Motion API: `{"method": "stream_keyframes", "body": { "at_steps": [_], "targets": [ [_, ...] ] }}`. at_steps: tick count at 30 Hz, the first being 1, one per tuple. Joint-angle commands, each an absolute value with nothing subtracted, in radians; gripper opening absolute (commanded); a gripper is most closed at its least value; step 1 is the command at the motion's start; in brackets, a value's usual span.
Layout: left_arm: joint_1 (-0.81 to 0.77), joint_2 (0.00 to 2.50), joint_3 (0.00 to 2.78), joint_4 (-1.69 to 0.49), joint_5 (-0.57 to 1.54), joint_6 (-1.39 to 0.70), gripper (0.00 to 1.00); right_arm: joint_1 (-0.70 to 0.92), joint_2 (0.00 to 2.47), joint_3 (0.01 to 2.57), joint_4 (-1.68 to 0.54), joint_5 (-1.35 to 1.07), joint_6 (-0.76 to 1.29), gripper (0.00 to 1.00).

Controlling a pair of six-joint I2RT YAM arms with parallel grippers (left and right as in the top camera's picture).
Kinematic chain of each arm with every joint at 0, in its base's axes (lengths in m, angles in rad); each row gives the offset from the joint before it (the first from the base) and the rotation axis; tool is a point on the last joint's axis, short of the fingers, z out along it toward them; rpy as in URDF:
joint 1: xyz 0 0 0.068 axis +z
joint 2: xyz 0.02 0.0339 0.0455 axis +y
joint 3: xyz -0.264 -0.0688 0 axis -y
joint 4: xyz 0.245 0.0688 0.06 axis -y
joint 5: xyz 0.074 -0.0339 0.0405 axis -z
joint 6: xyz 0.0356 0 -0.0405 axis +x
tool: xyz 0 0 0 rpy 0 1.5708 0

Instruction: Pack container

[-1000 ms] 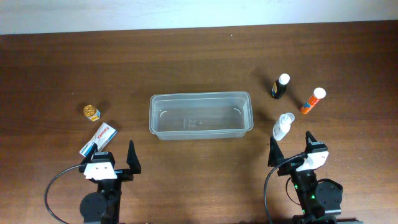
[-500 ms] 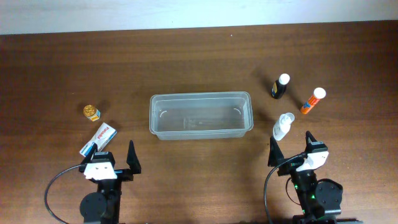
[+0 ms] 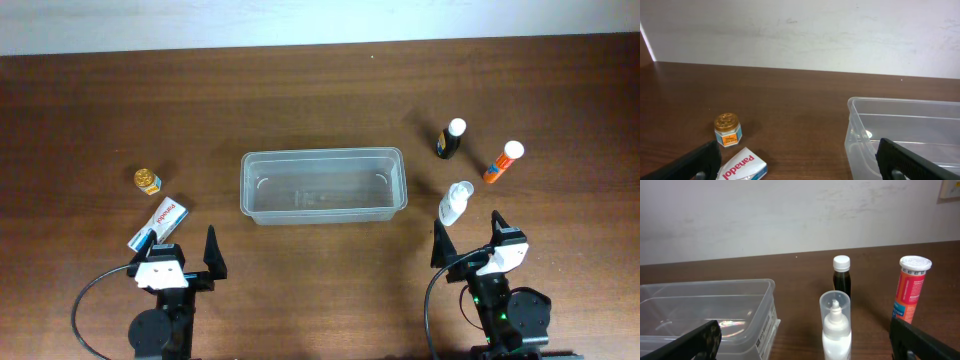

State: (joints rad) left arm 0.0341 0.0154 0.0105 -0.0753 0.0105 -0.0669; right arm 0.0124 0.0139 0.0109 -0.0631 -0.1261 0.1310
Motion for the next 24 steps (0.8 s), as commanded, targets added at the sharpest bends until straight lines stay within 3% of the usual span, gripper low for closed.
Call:
{"method": "stream_keyframes", "body": {
  "at_steps": [1,24],
  "targets": [
    [0.038,0.005,0.008,-0.083,0.004,-0.047,1.0,0.004,0.004,0.006,-0.066,-0.146,0.135,0.99],
    [0.038,0.005,0.009,-0.083,0.004,-0.047,1.0,0.006,0.004,0.006,-0.066,-0.123,0.135,0.98]
  ]
}}
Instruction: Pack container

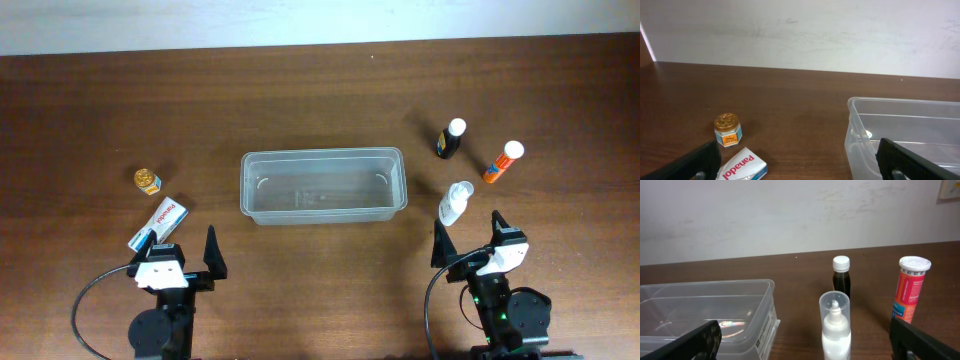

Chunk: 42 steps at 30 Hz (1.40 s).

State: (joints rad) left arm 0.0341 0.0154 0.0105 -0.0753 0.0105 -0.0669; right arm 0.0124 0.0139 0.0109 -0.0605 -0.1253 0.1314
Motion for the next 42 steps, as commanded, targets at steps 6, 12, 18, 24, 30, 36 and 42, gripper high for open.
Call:
{"method": "stream_keyframes", "body": {
  "at_steps": [6,12,18,24,30,36,42],
  "targets": [
    [0.038,0.005,0.009,-0.083,0.004,-0.047,0.99,0.006,0.007,0.006,-0.064,-0.125,0.137,0.98],
    [0.038,0.005,0.009,-0.083,0.004,-0.047,1.0,0.006,0.007,0.029,-0.07,-0.161,0.139,0.98],
    [0.037,0.005,0.009,-0.083,0.004,-0.047,1.0,0.006,0.032,0.147,-0.138,-0.18,0.147,0.98],
    [0.038,0.005,0.009,-0.083,0.004,-0.047,0.99,0.006,0.202,0.334,-0.227,-0.176,0.146,0.98],
    [0.038,0.005,0.008,-0.083,0.004,-0.047,1.0,0.006,0.485,0.609,-0.382,-0.178,0.146,0.98],
    [0.038,0.005,0.009,-0.083,0.004,-0.047,1.0,0.006,0.724,0.978,-0.7,-0.178,0.124,0.98],
    [0.038,0.005,0.008,-0.083,0.004,-0.047,1.0,0.006,0.944,1.409,-1.161,-0.176,0.055,0.98]
  ]
}}
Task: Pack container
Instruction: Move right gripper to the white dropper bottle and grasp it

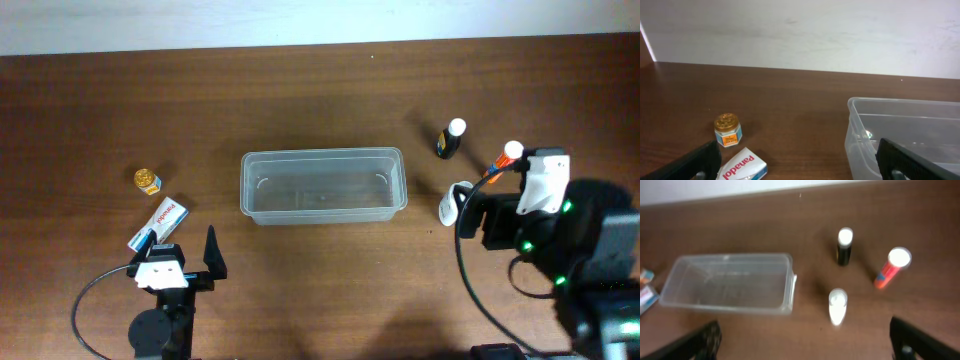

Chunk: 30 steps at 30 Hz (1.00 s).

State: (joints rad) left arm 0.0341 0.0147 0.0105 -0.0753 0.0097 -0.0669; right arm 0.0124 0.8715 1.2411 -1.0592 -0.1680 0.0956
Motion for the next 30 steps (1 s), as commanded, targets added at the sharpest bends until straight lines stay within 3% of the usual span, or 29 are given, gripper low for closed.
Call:
{"method": "stream_keyframes", "body": {
  "at_steps": [1,6,14,30],
  "targets": [
    [0.038,0.005,0.008,-0.083,0.004,-0.047,1.0,0.006,0.975,1.472,-1.229,-0.176,0.055,0.98],
    [0.038,0.005,0.008,-0.083,0.004,-0.047,1.0,0.006,1.075,1.637,-1.365,-0.177,0.061,0.98],
    [0.037,0.005,0.008,-0.083,0.004,-0.047,1.0,0.006,1.182,1.637,-1.378,-0.125,0.07,0.98],
    [0.038,0.005,0.009,-0.083,0.004,-0.047,1.0,0.004,1.671,1.619,-1.427,-0.093,0.162,0.98]
  ]
}}
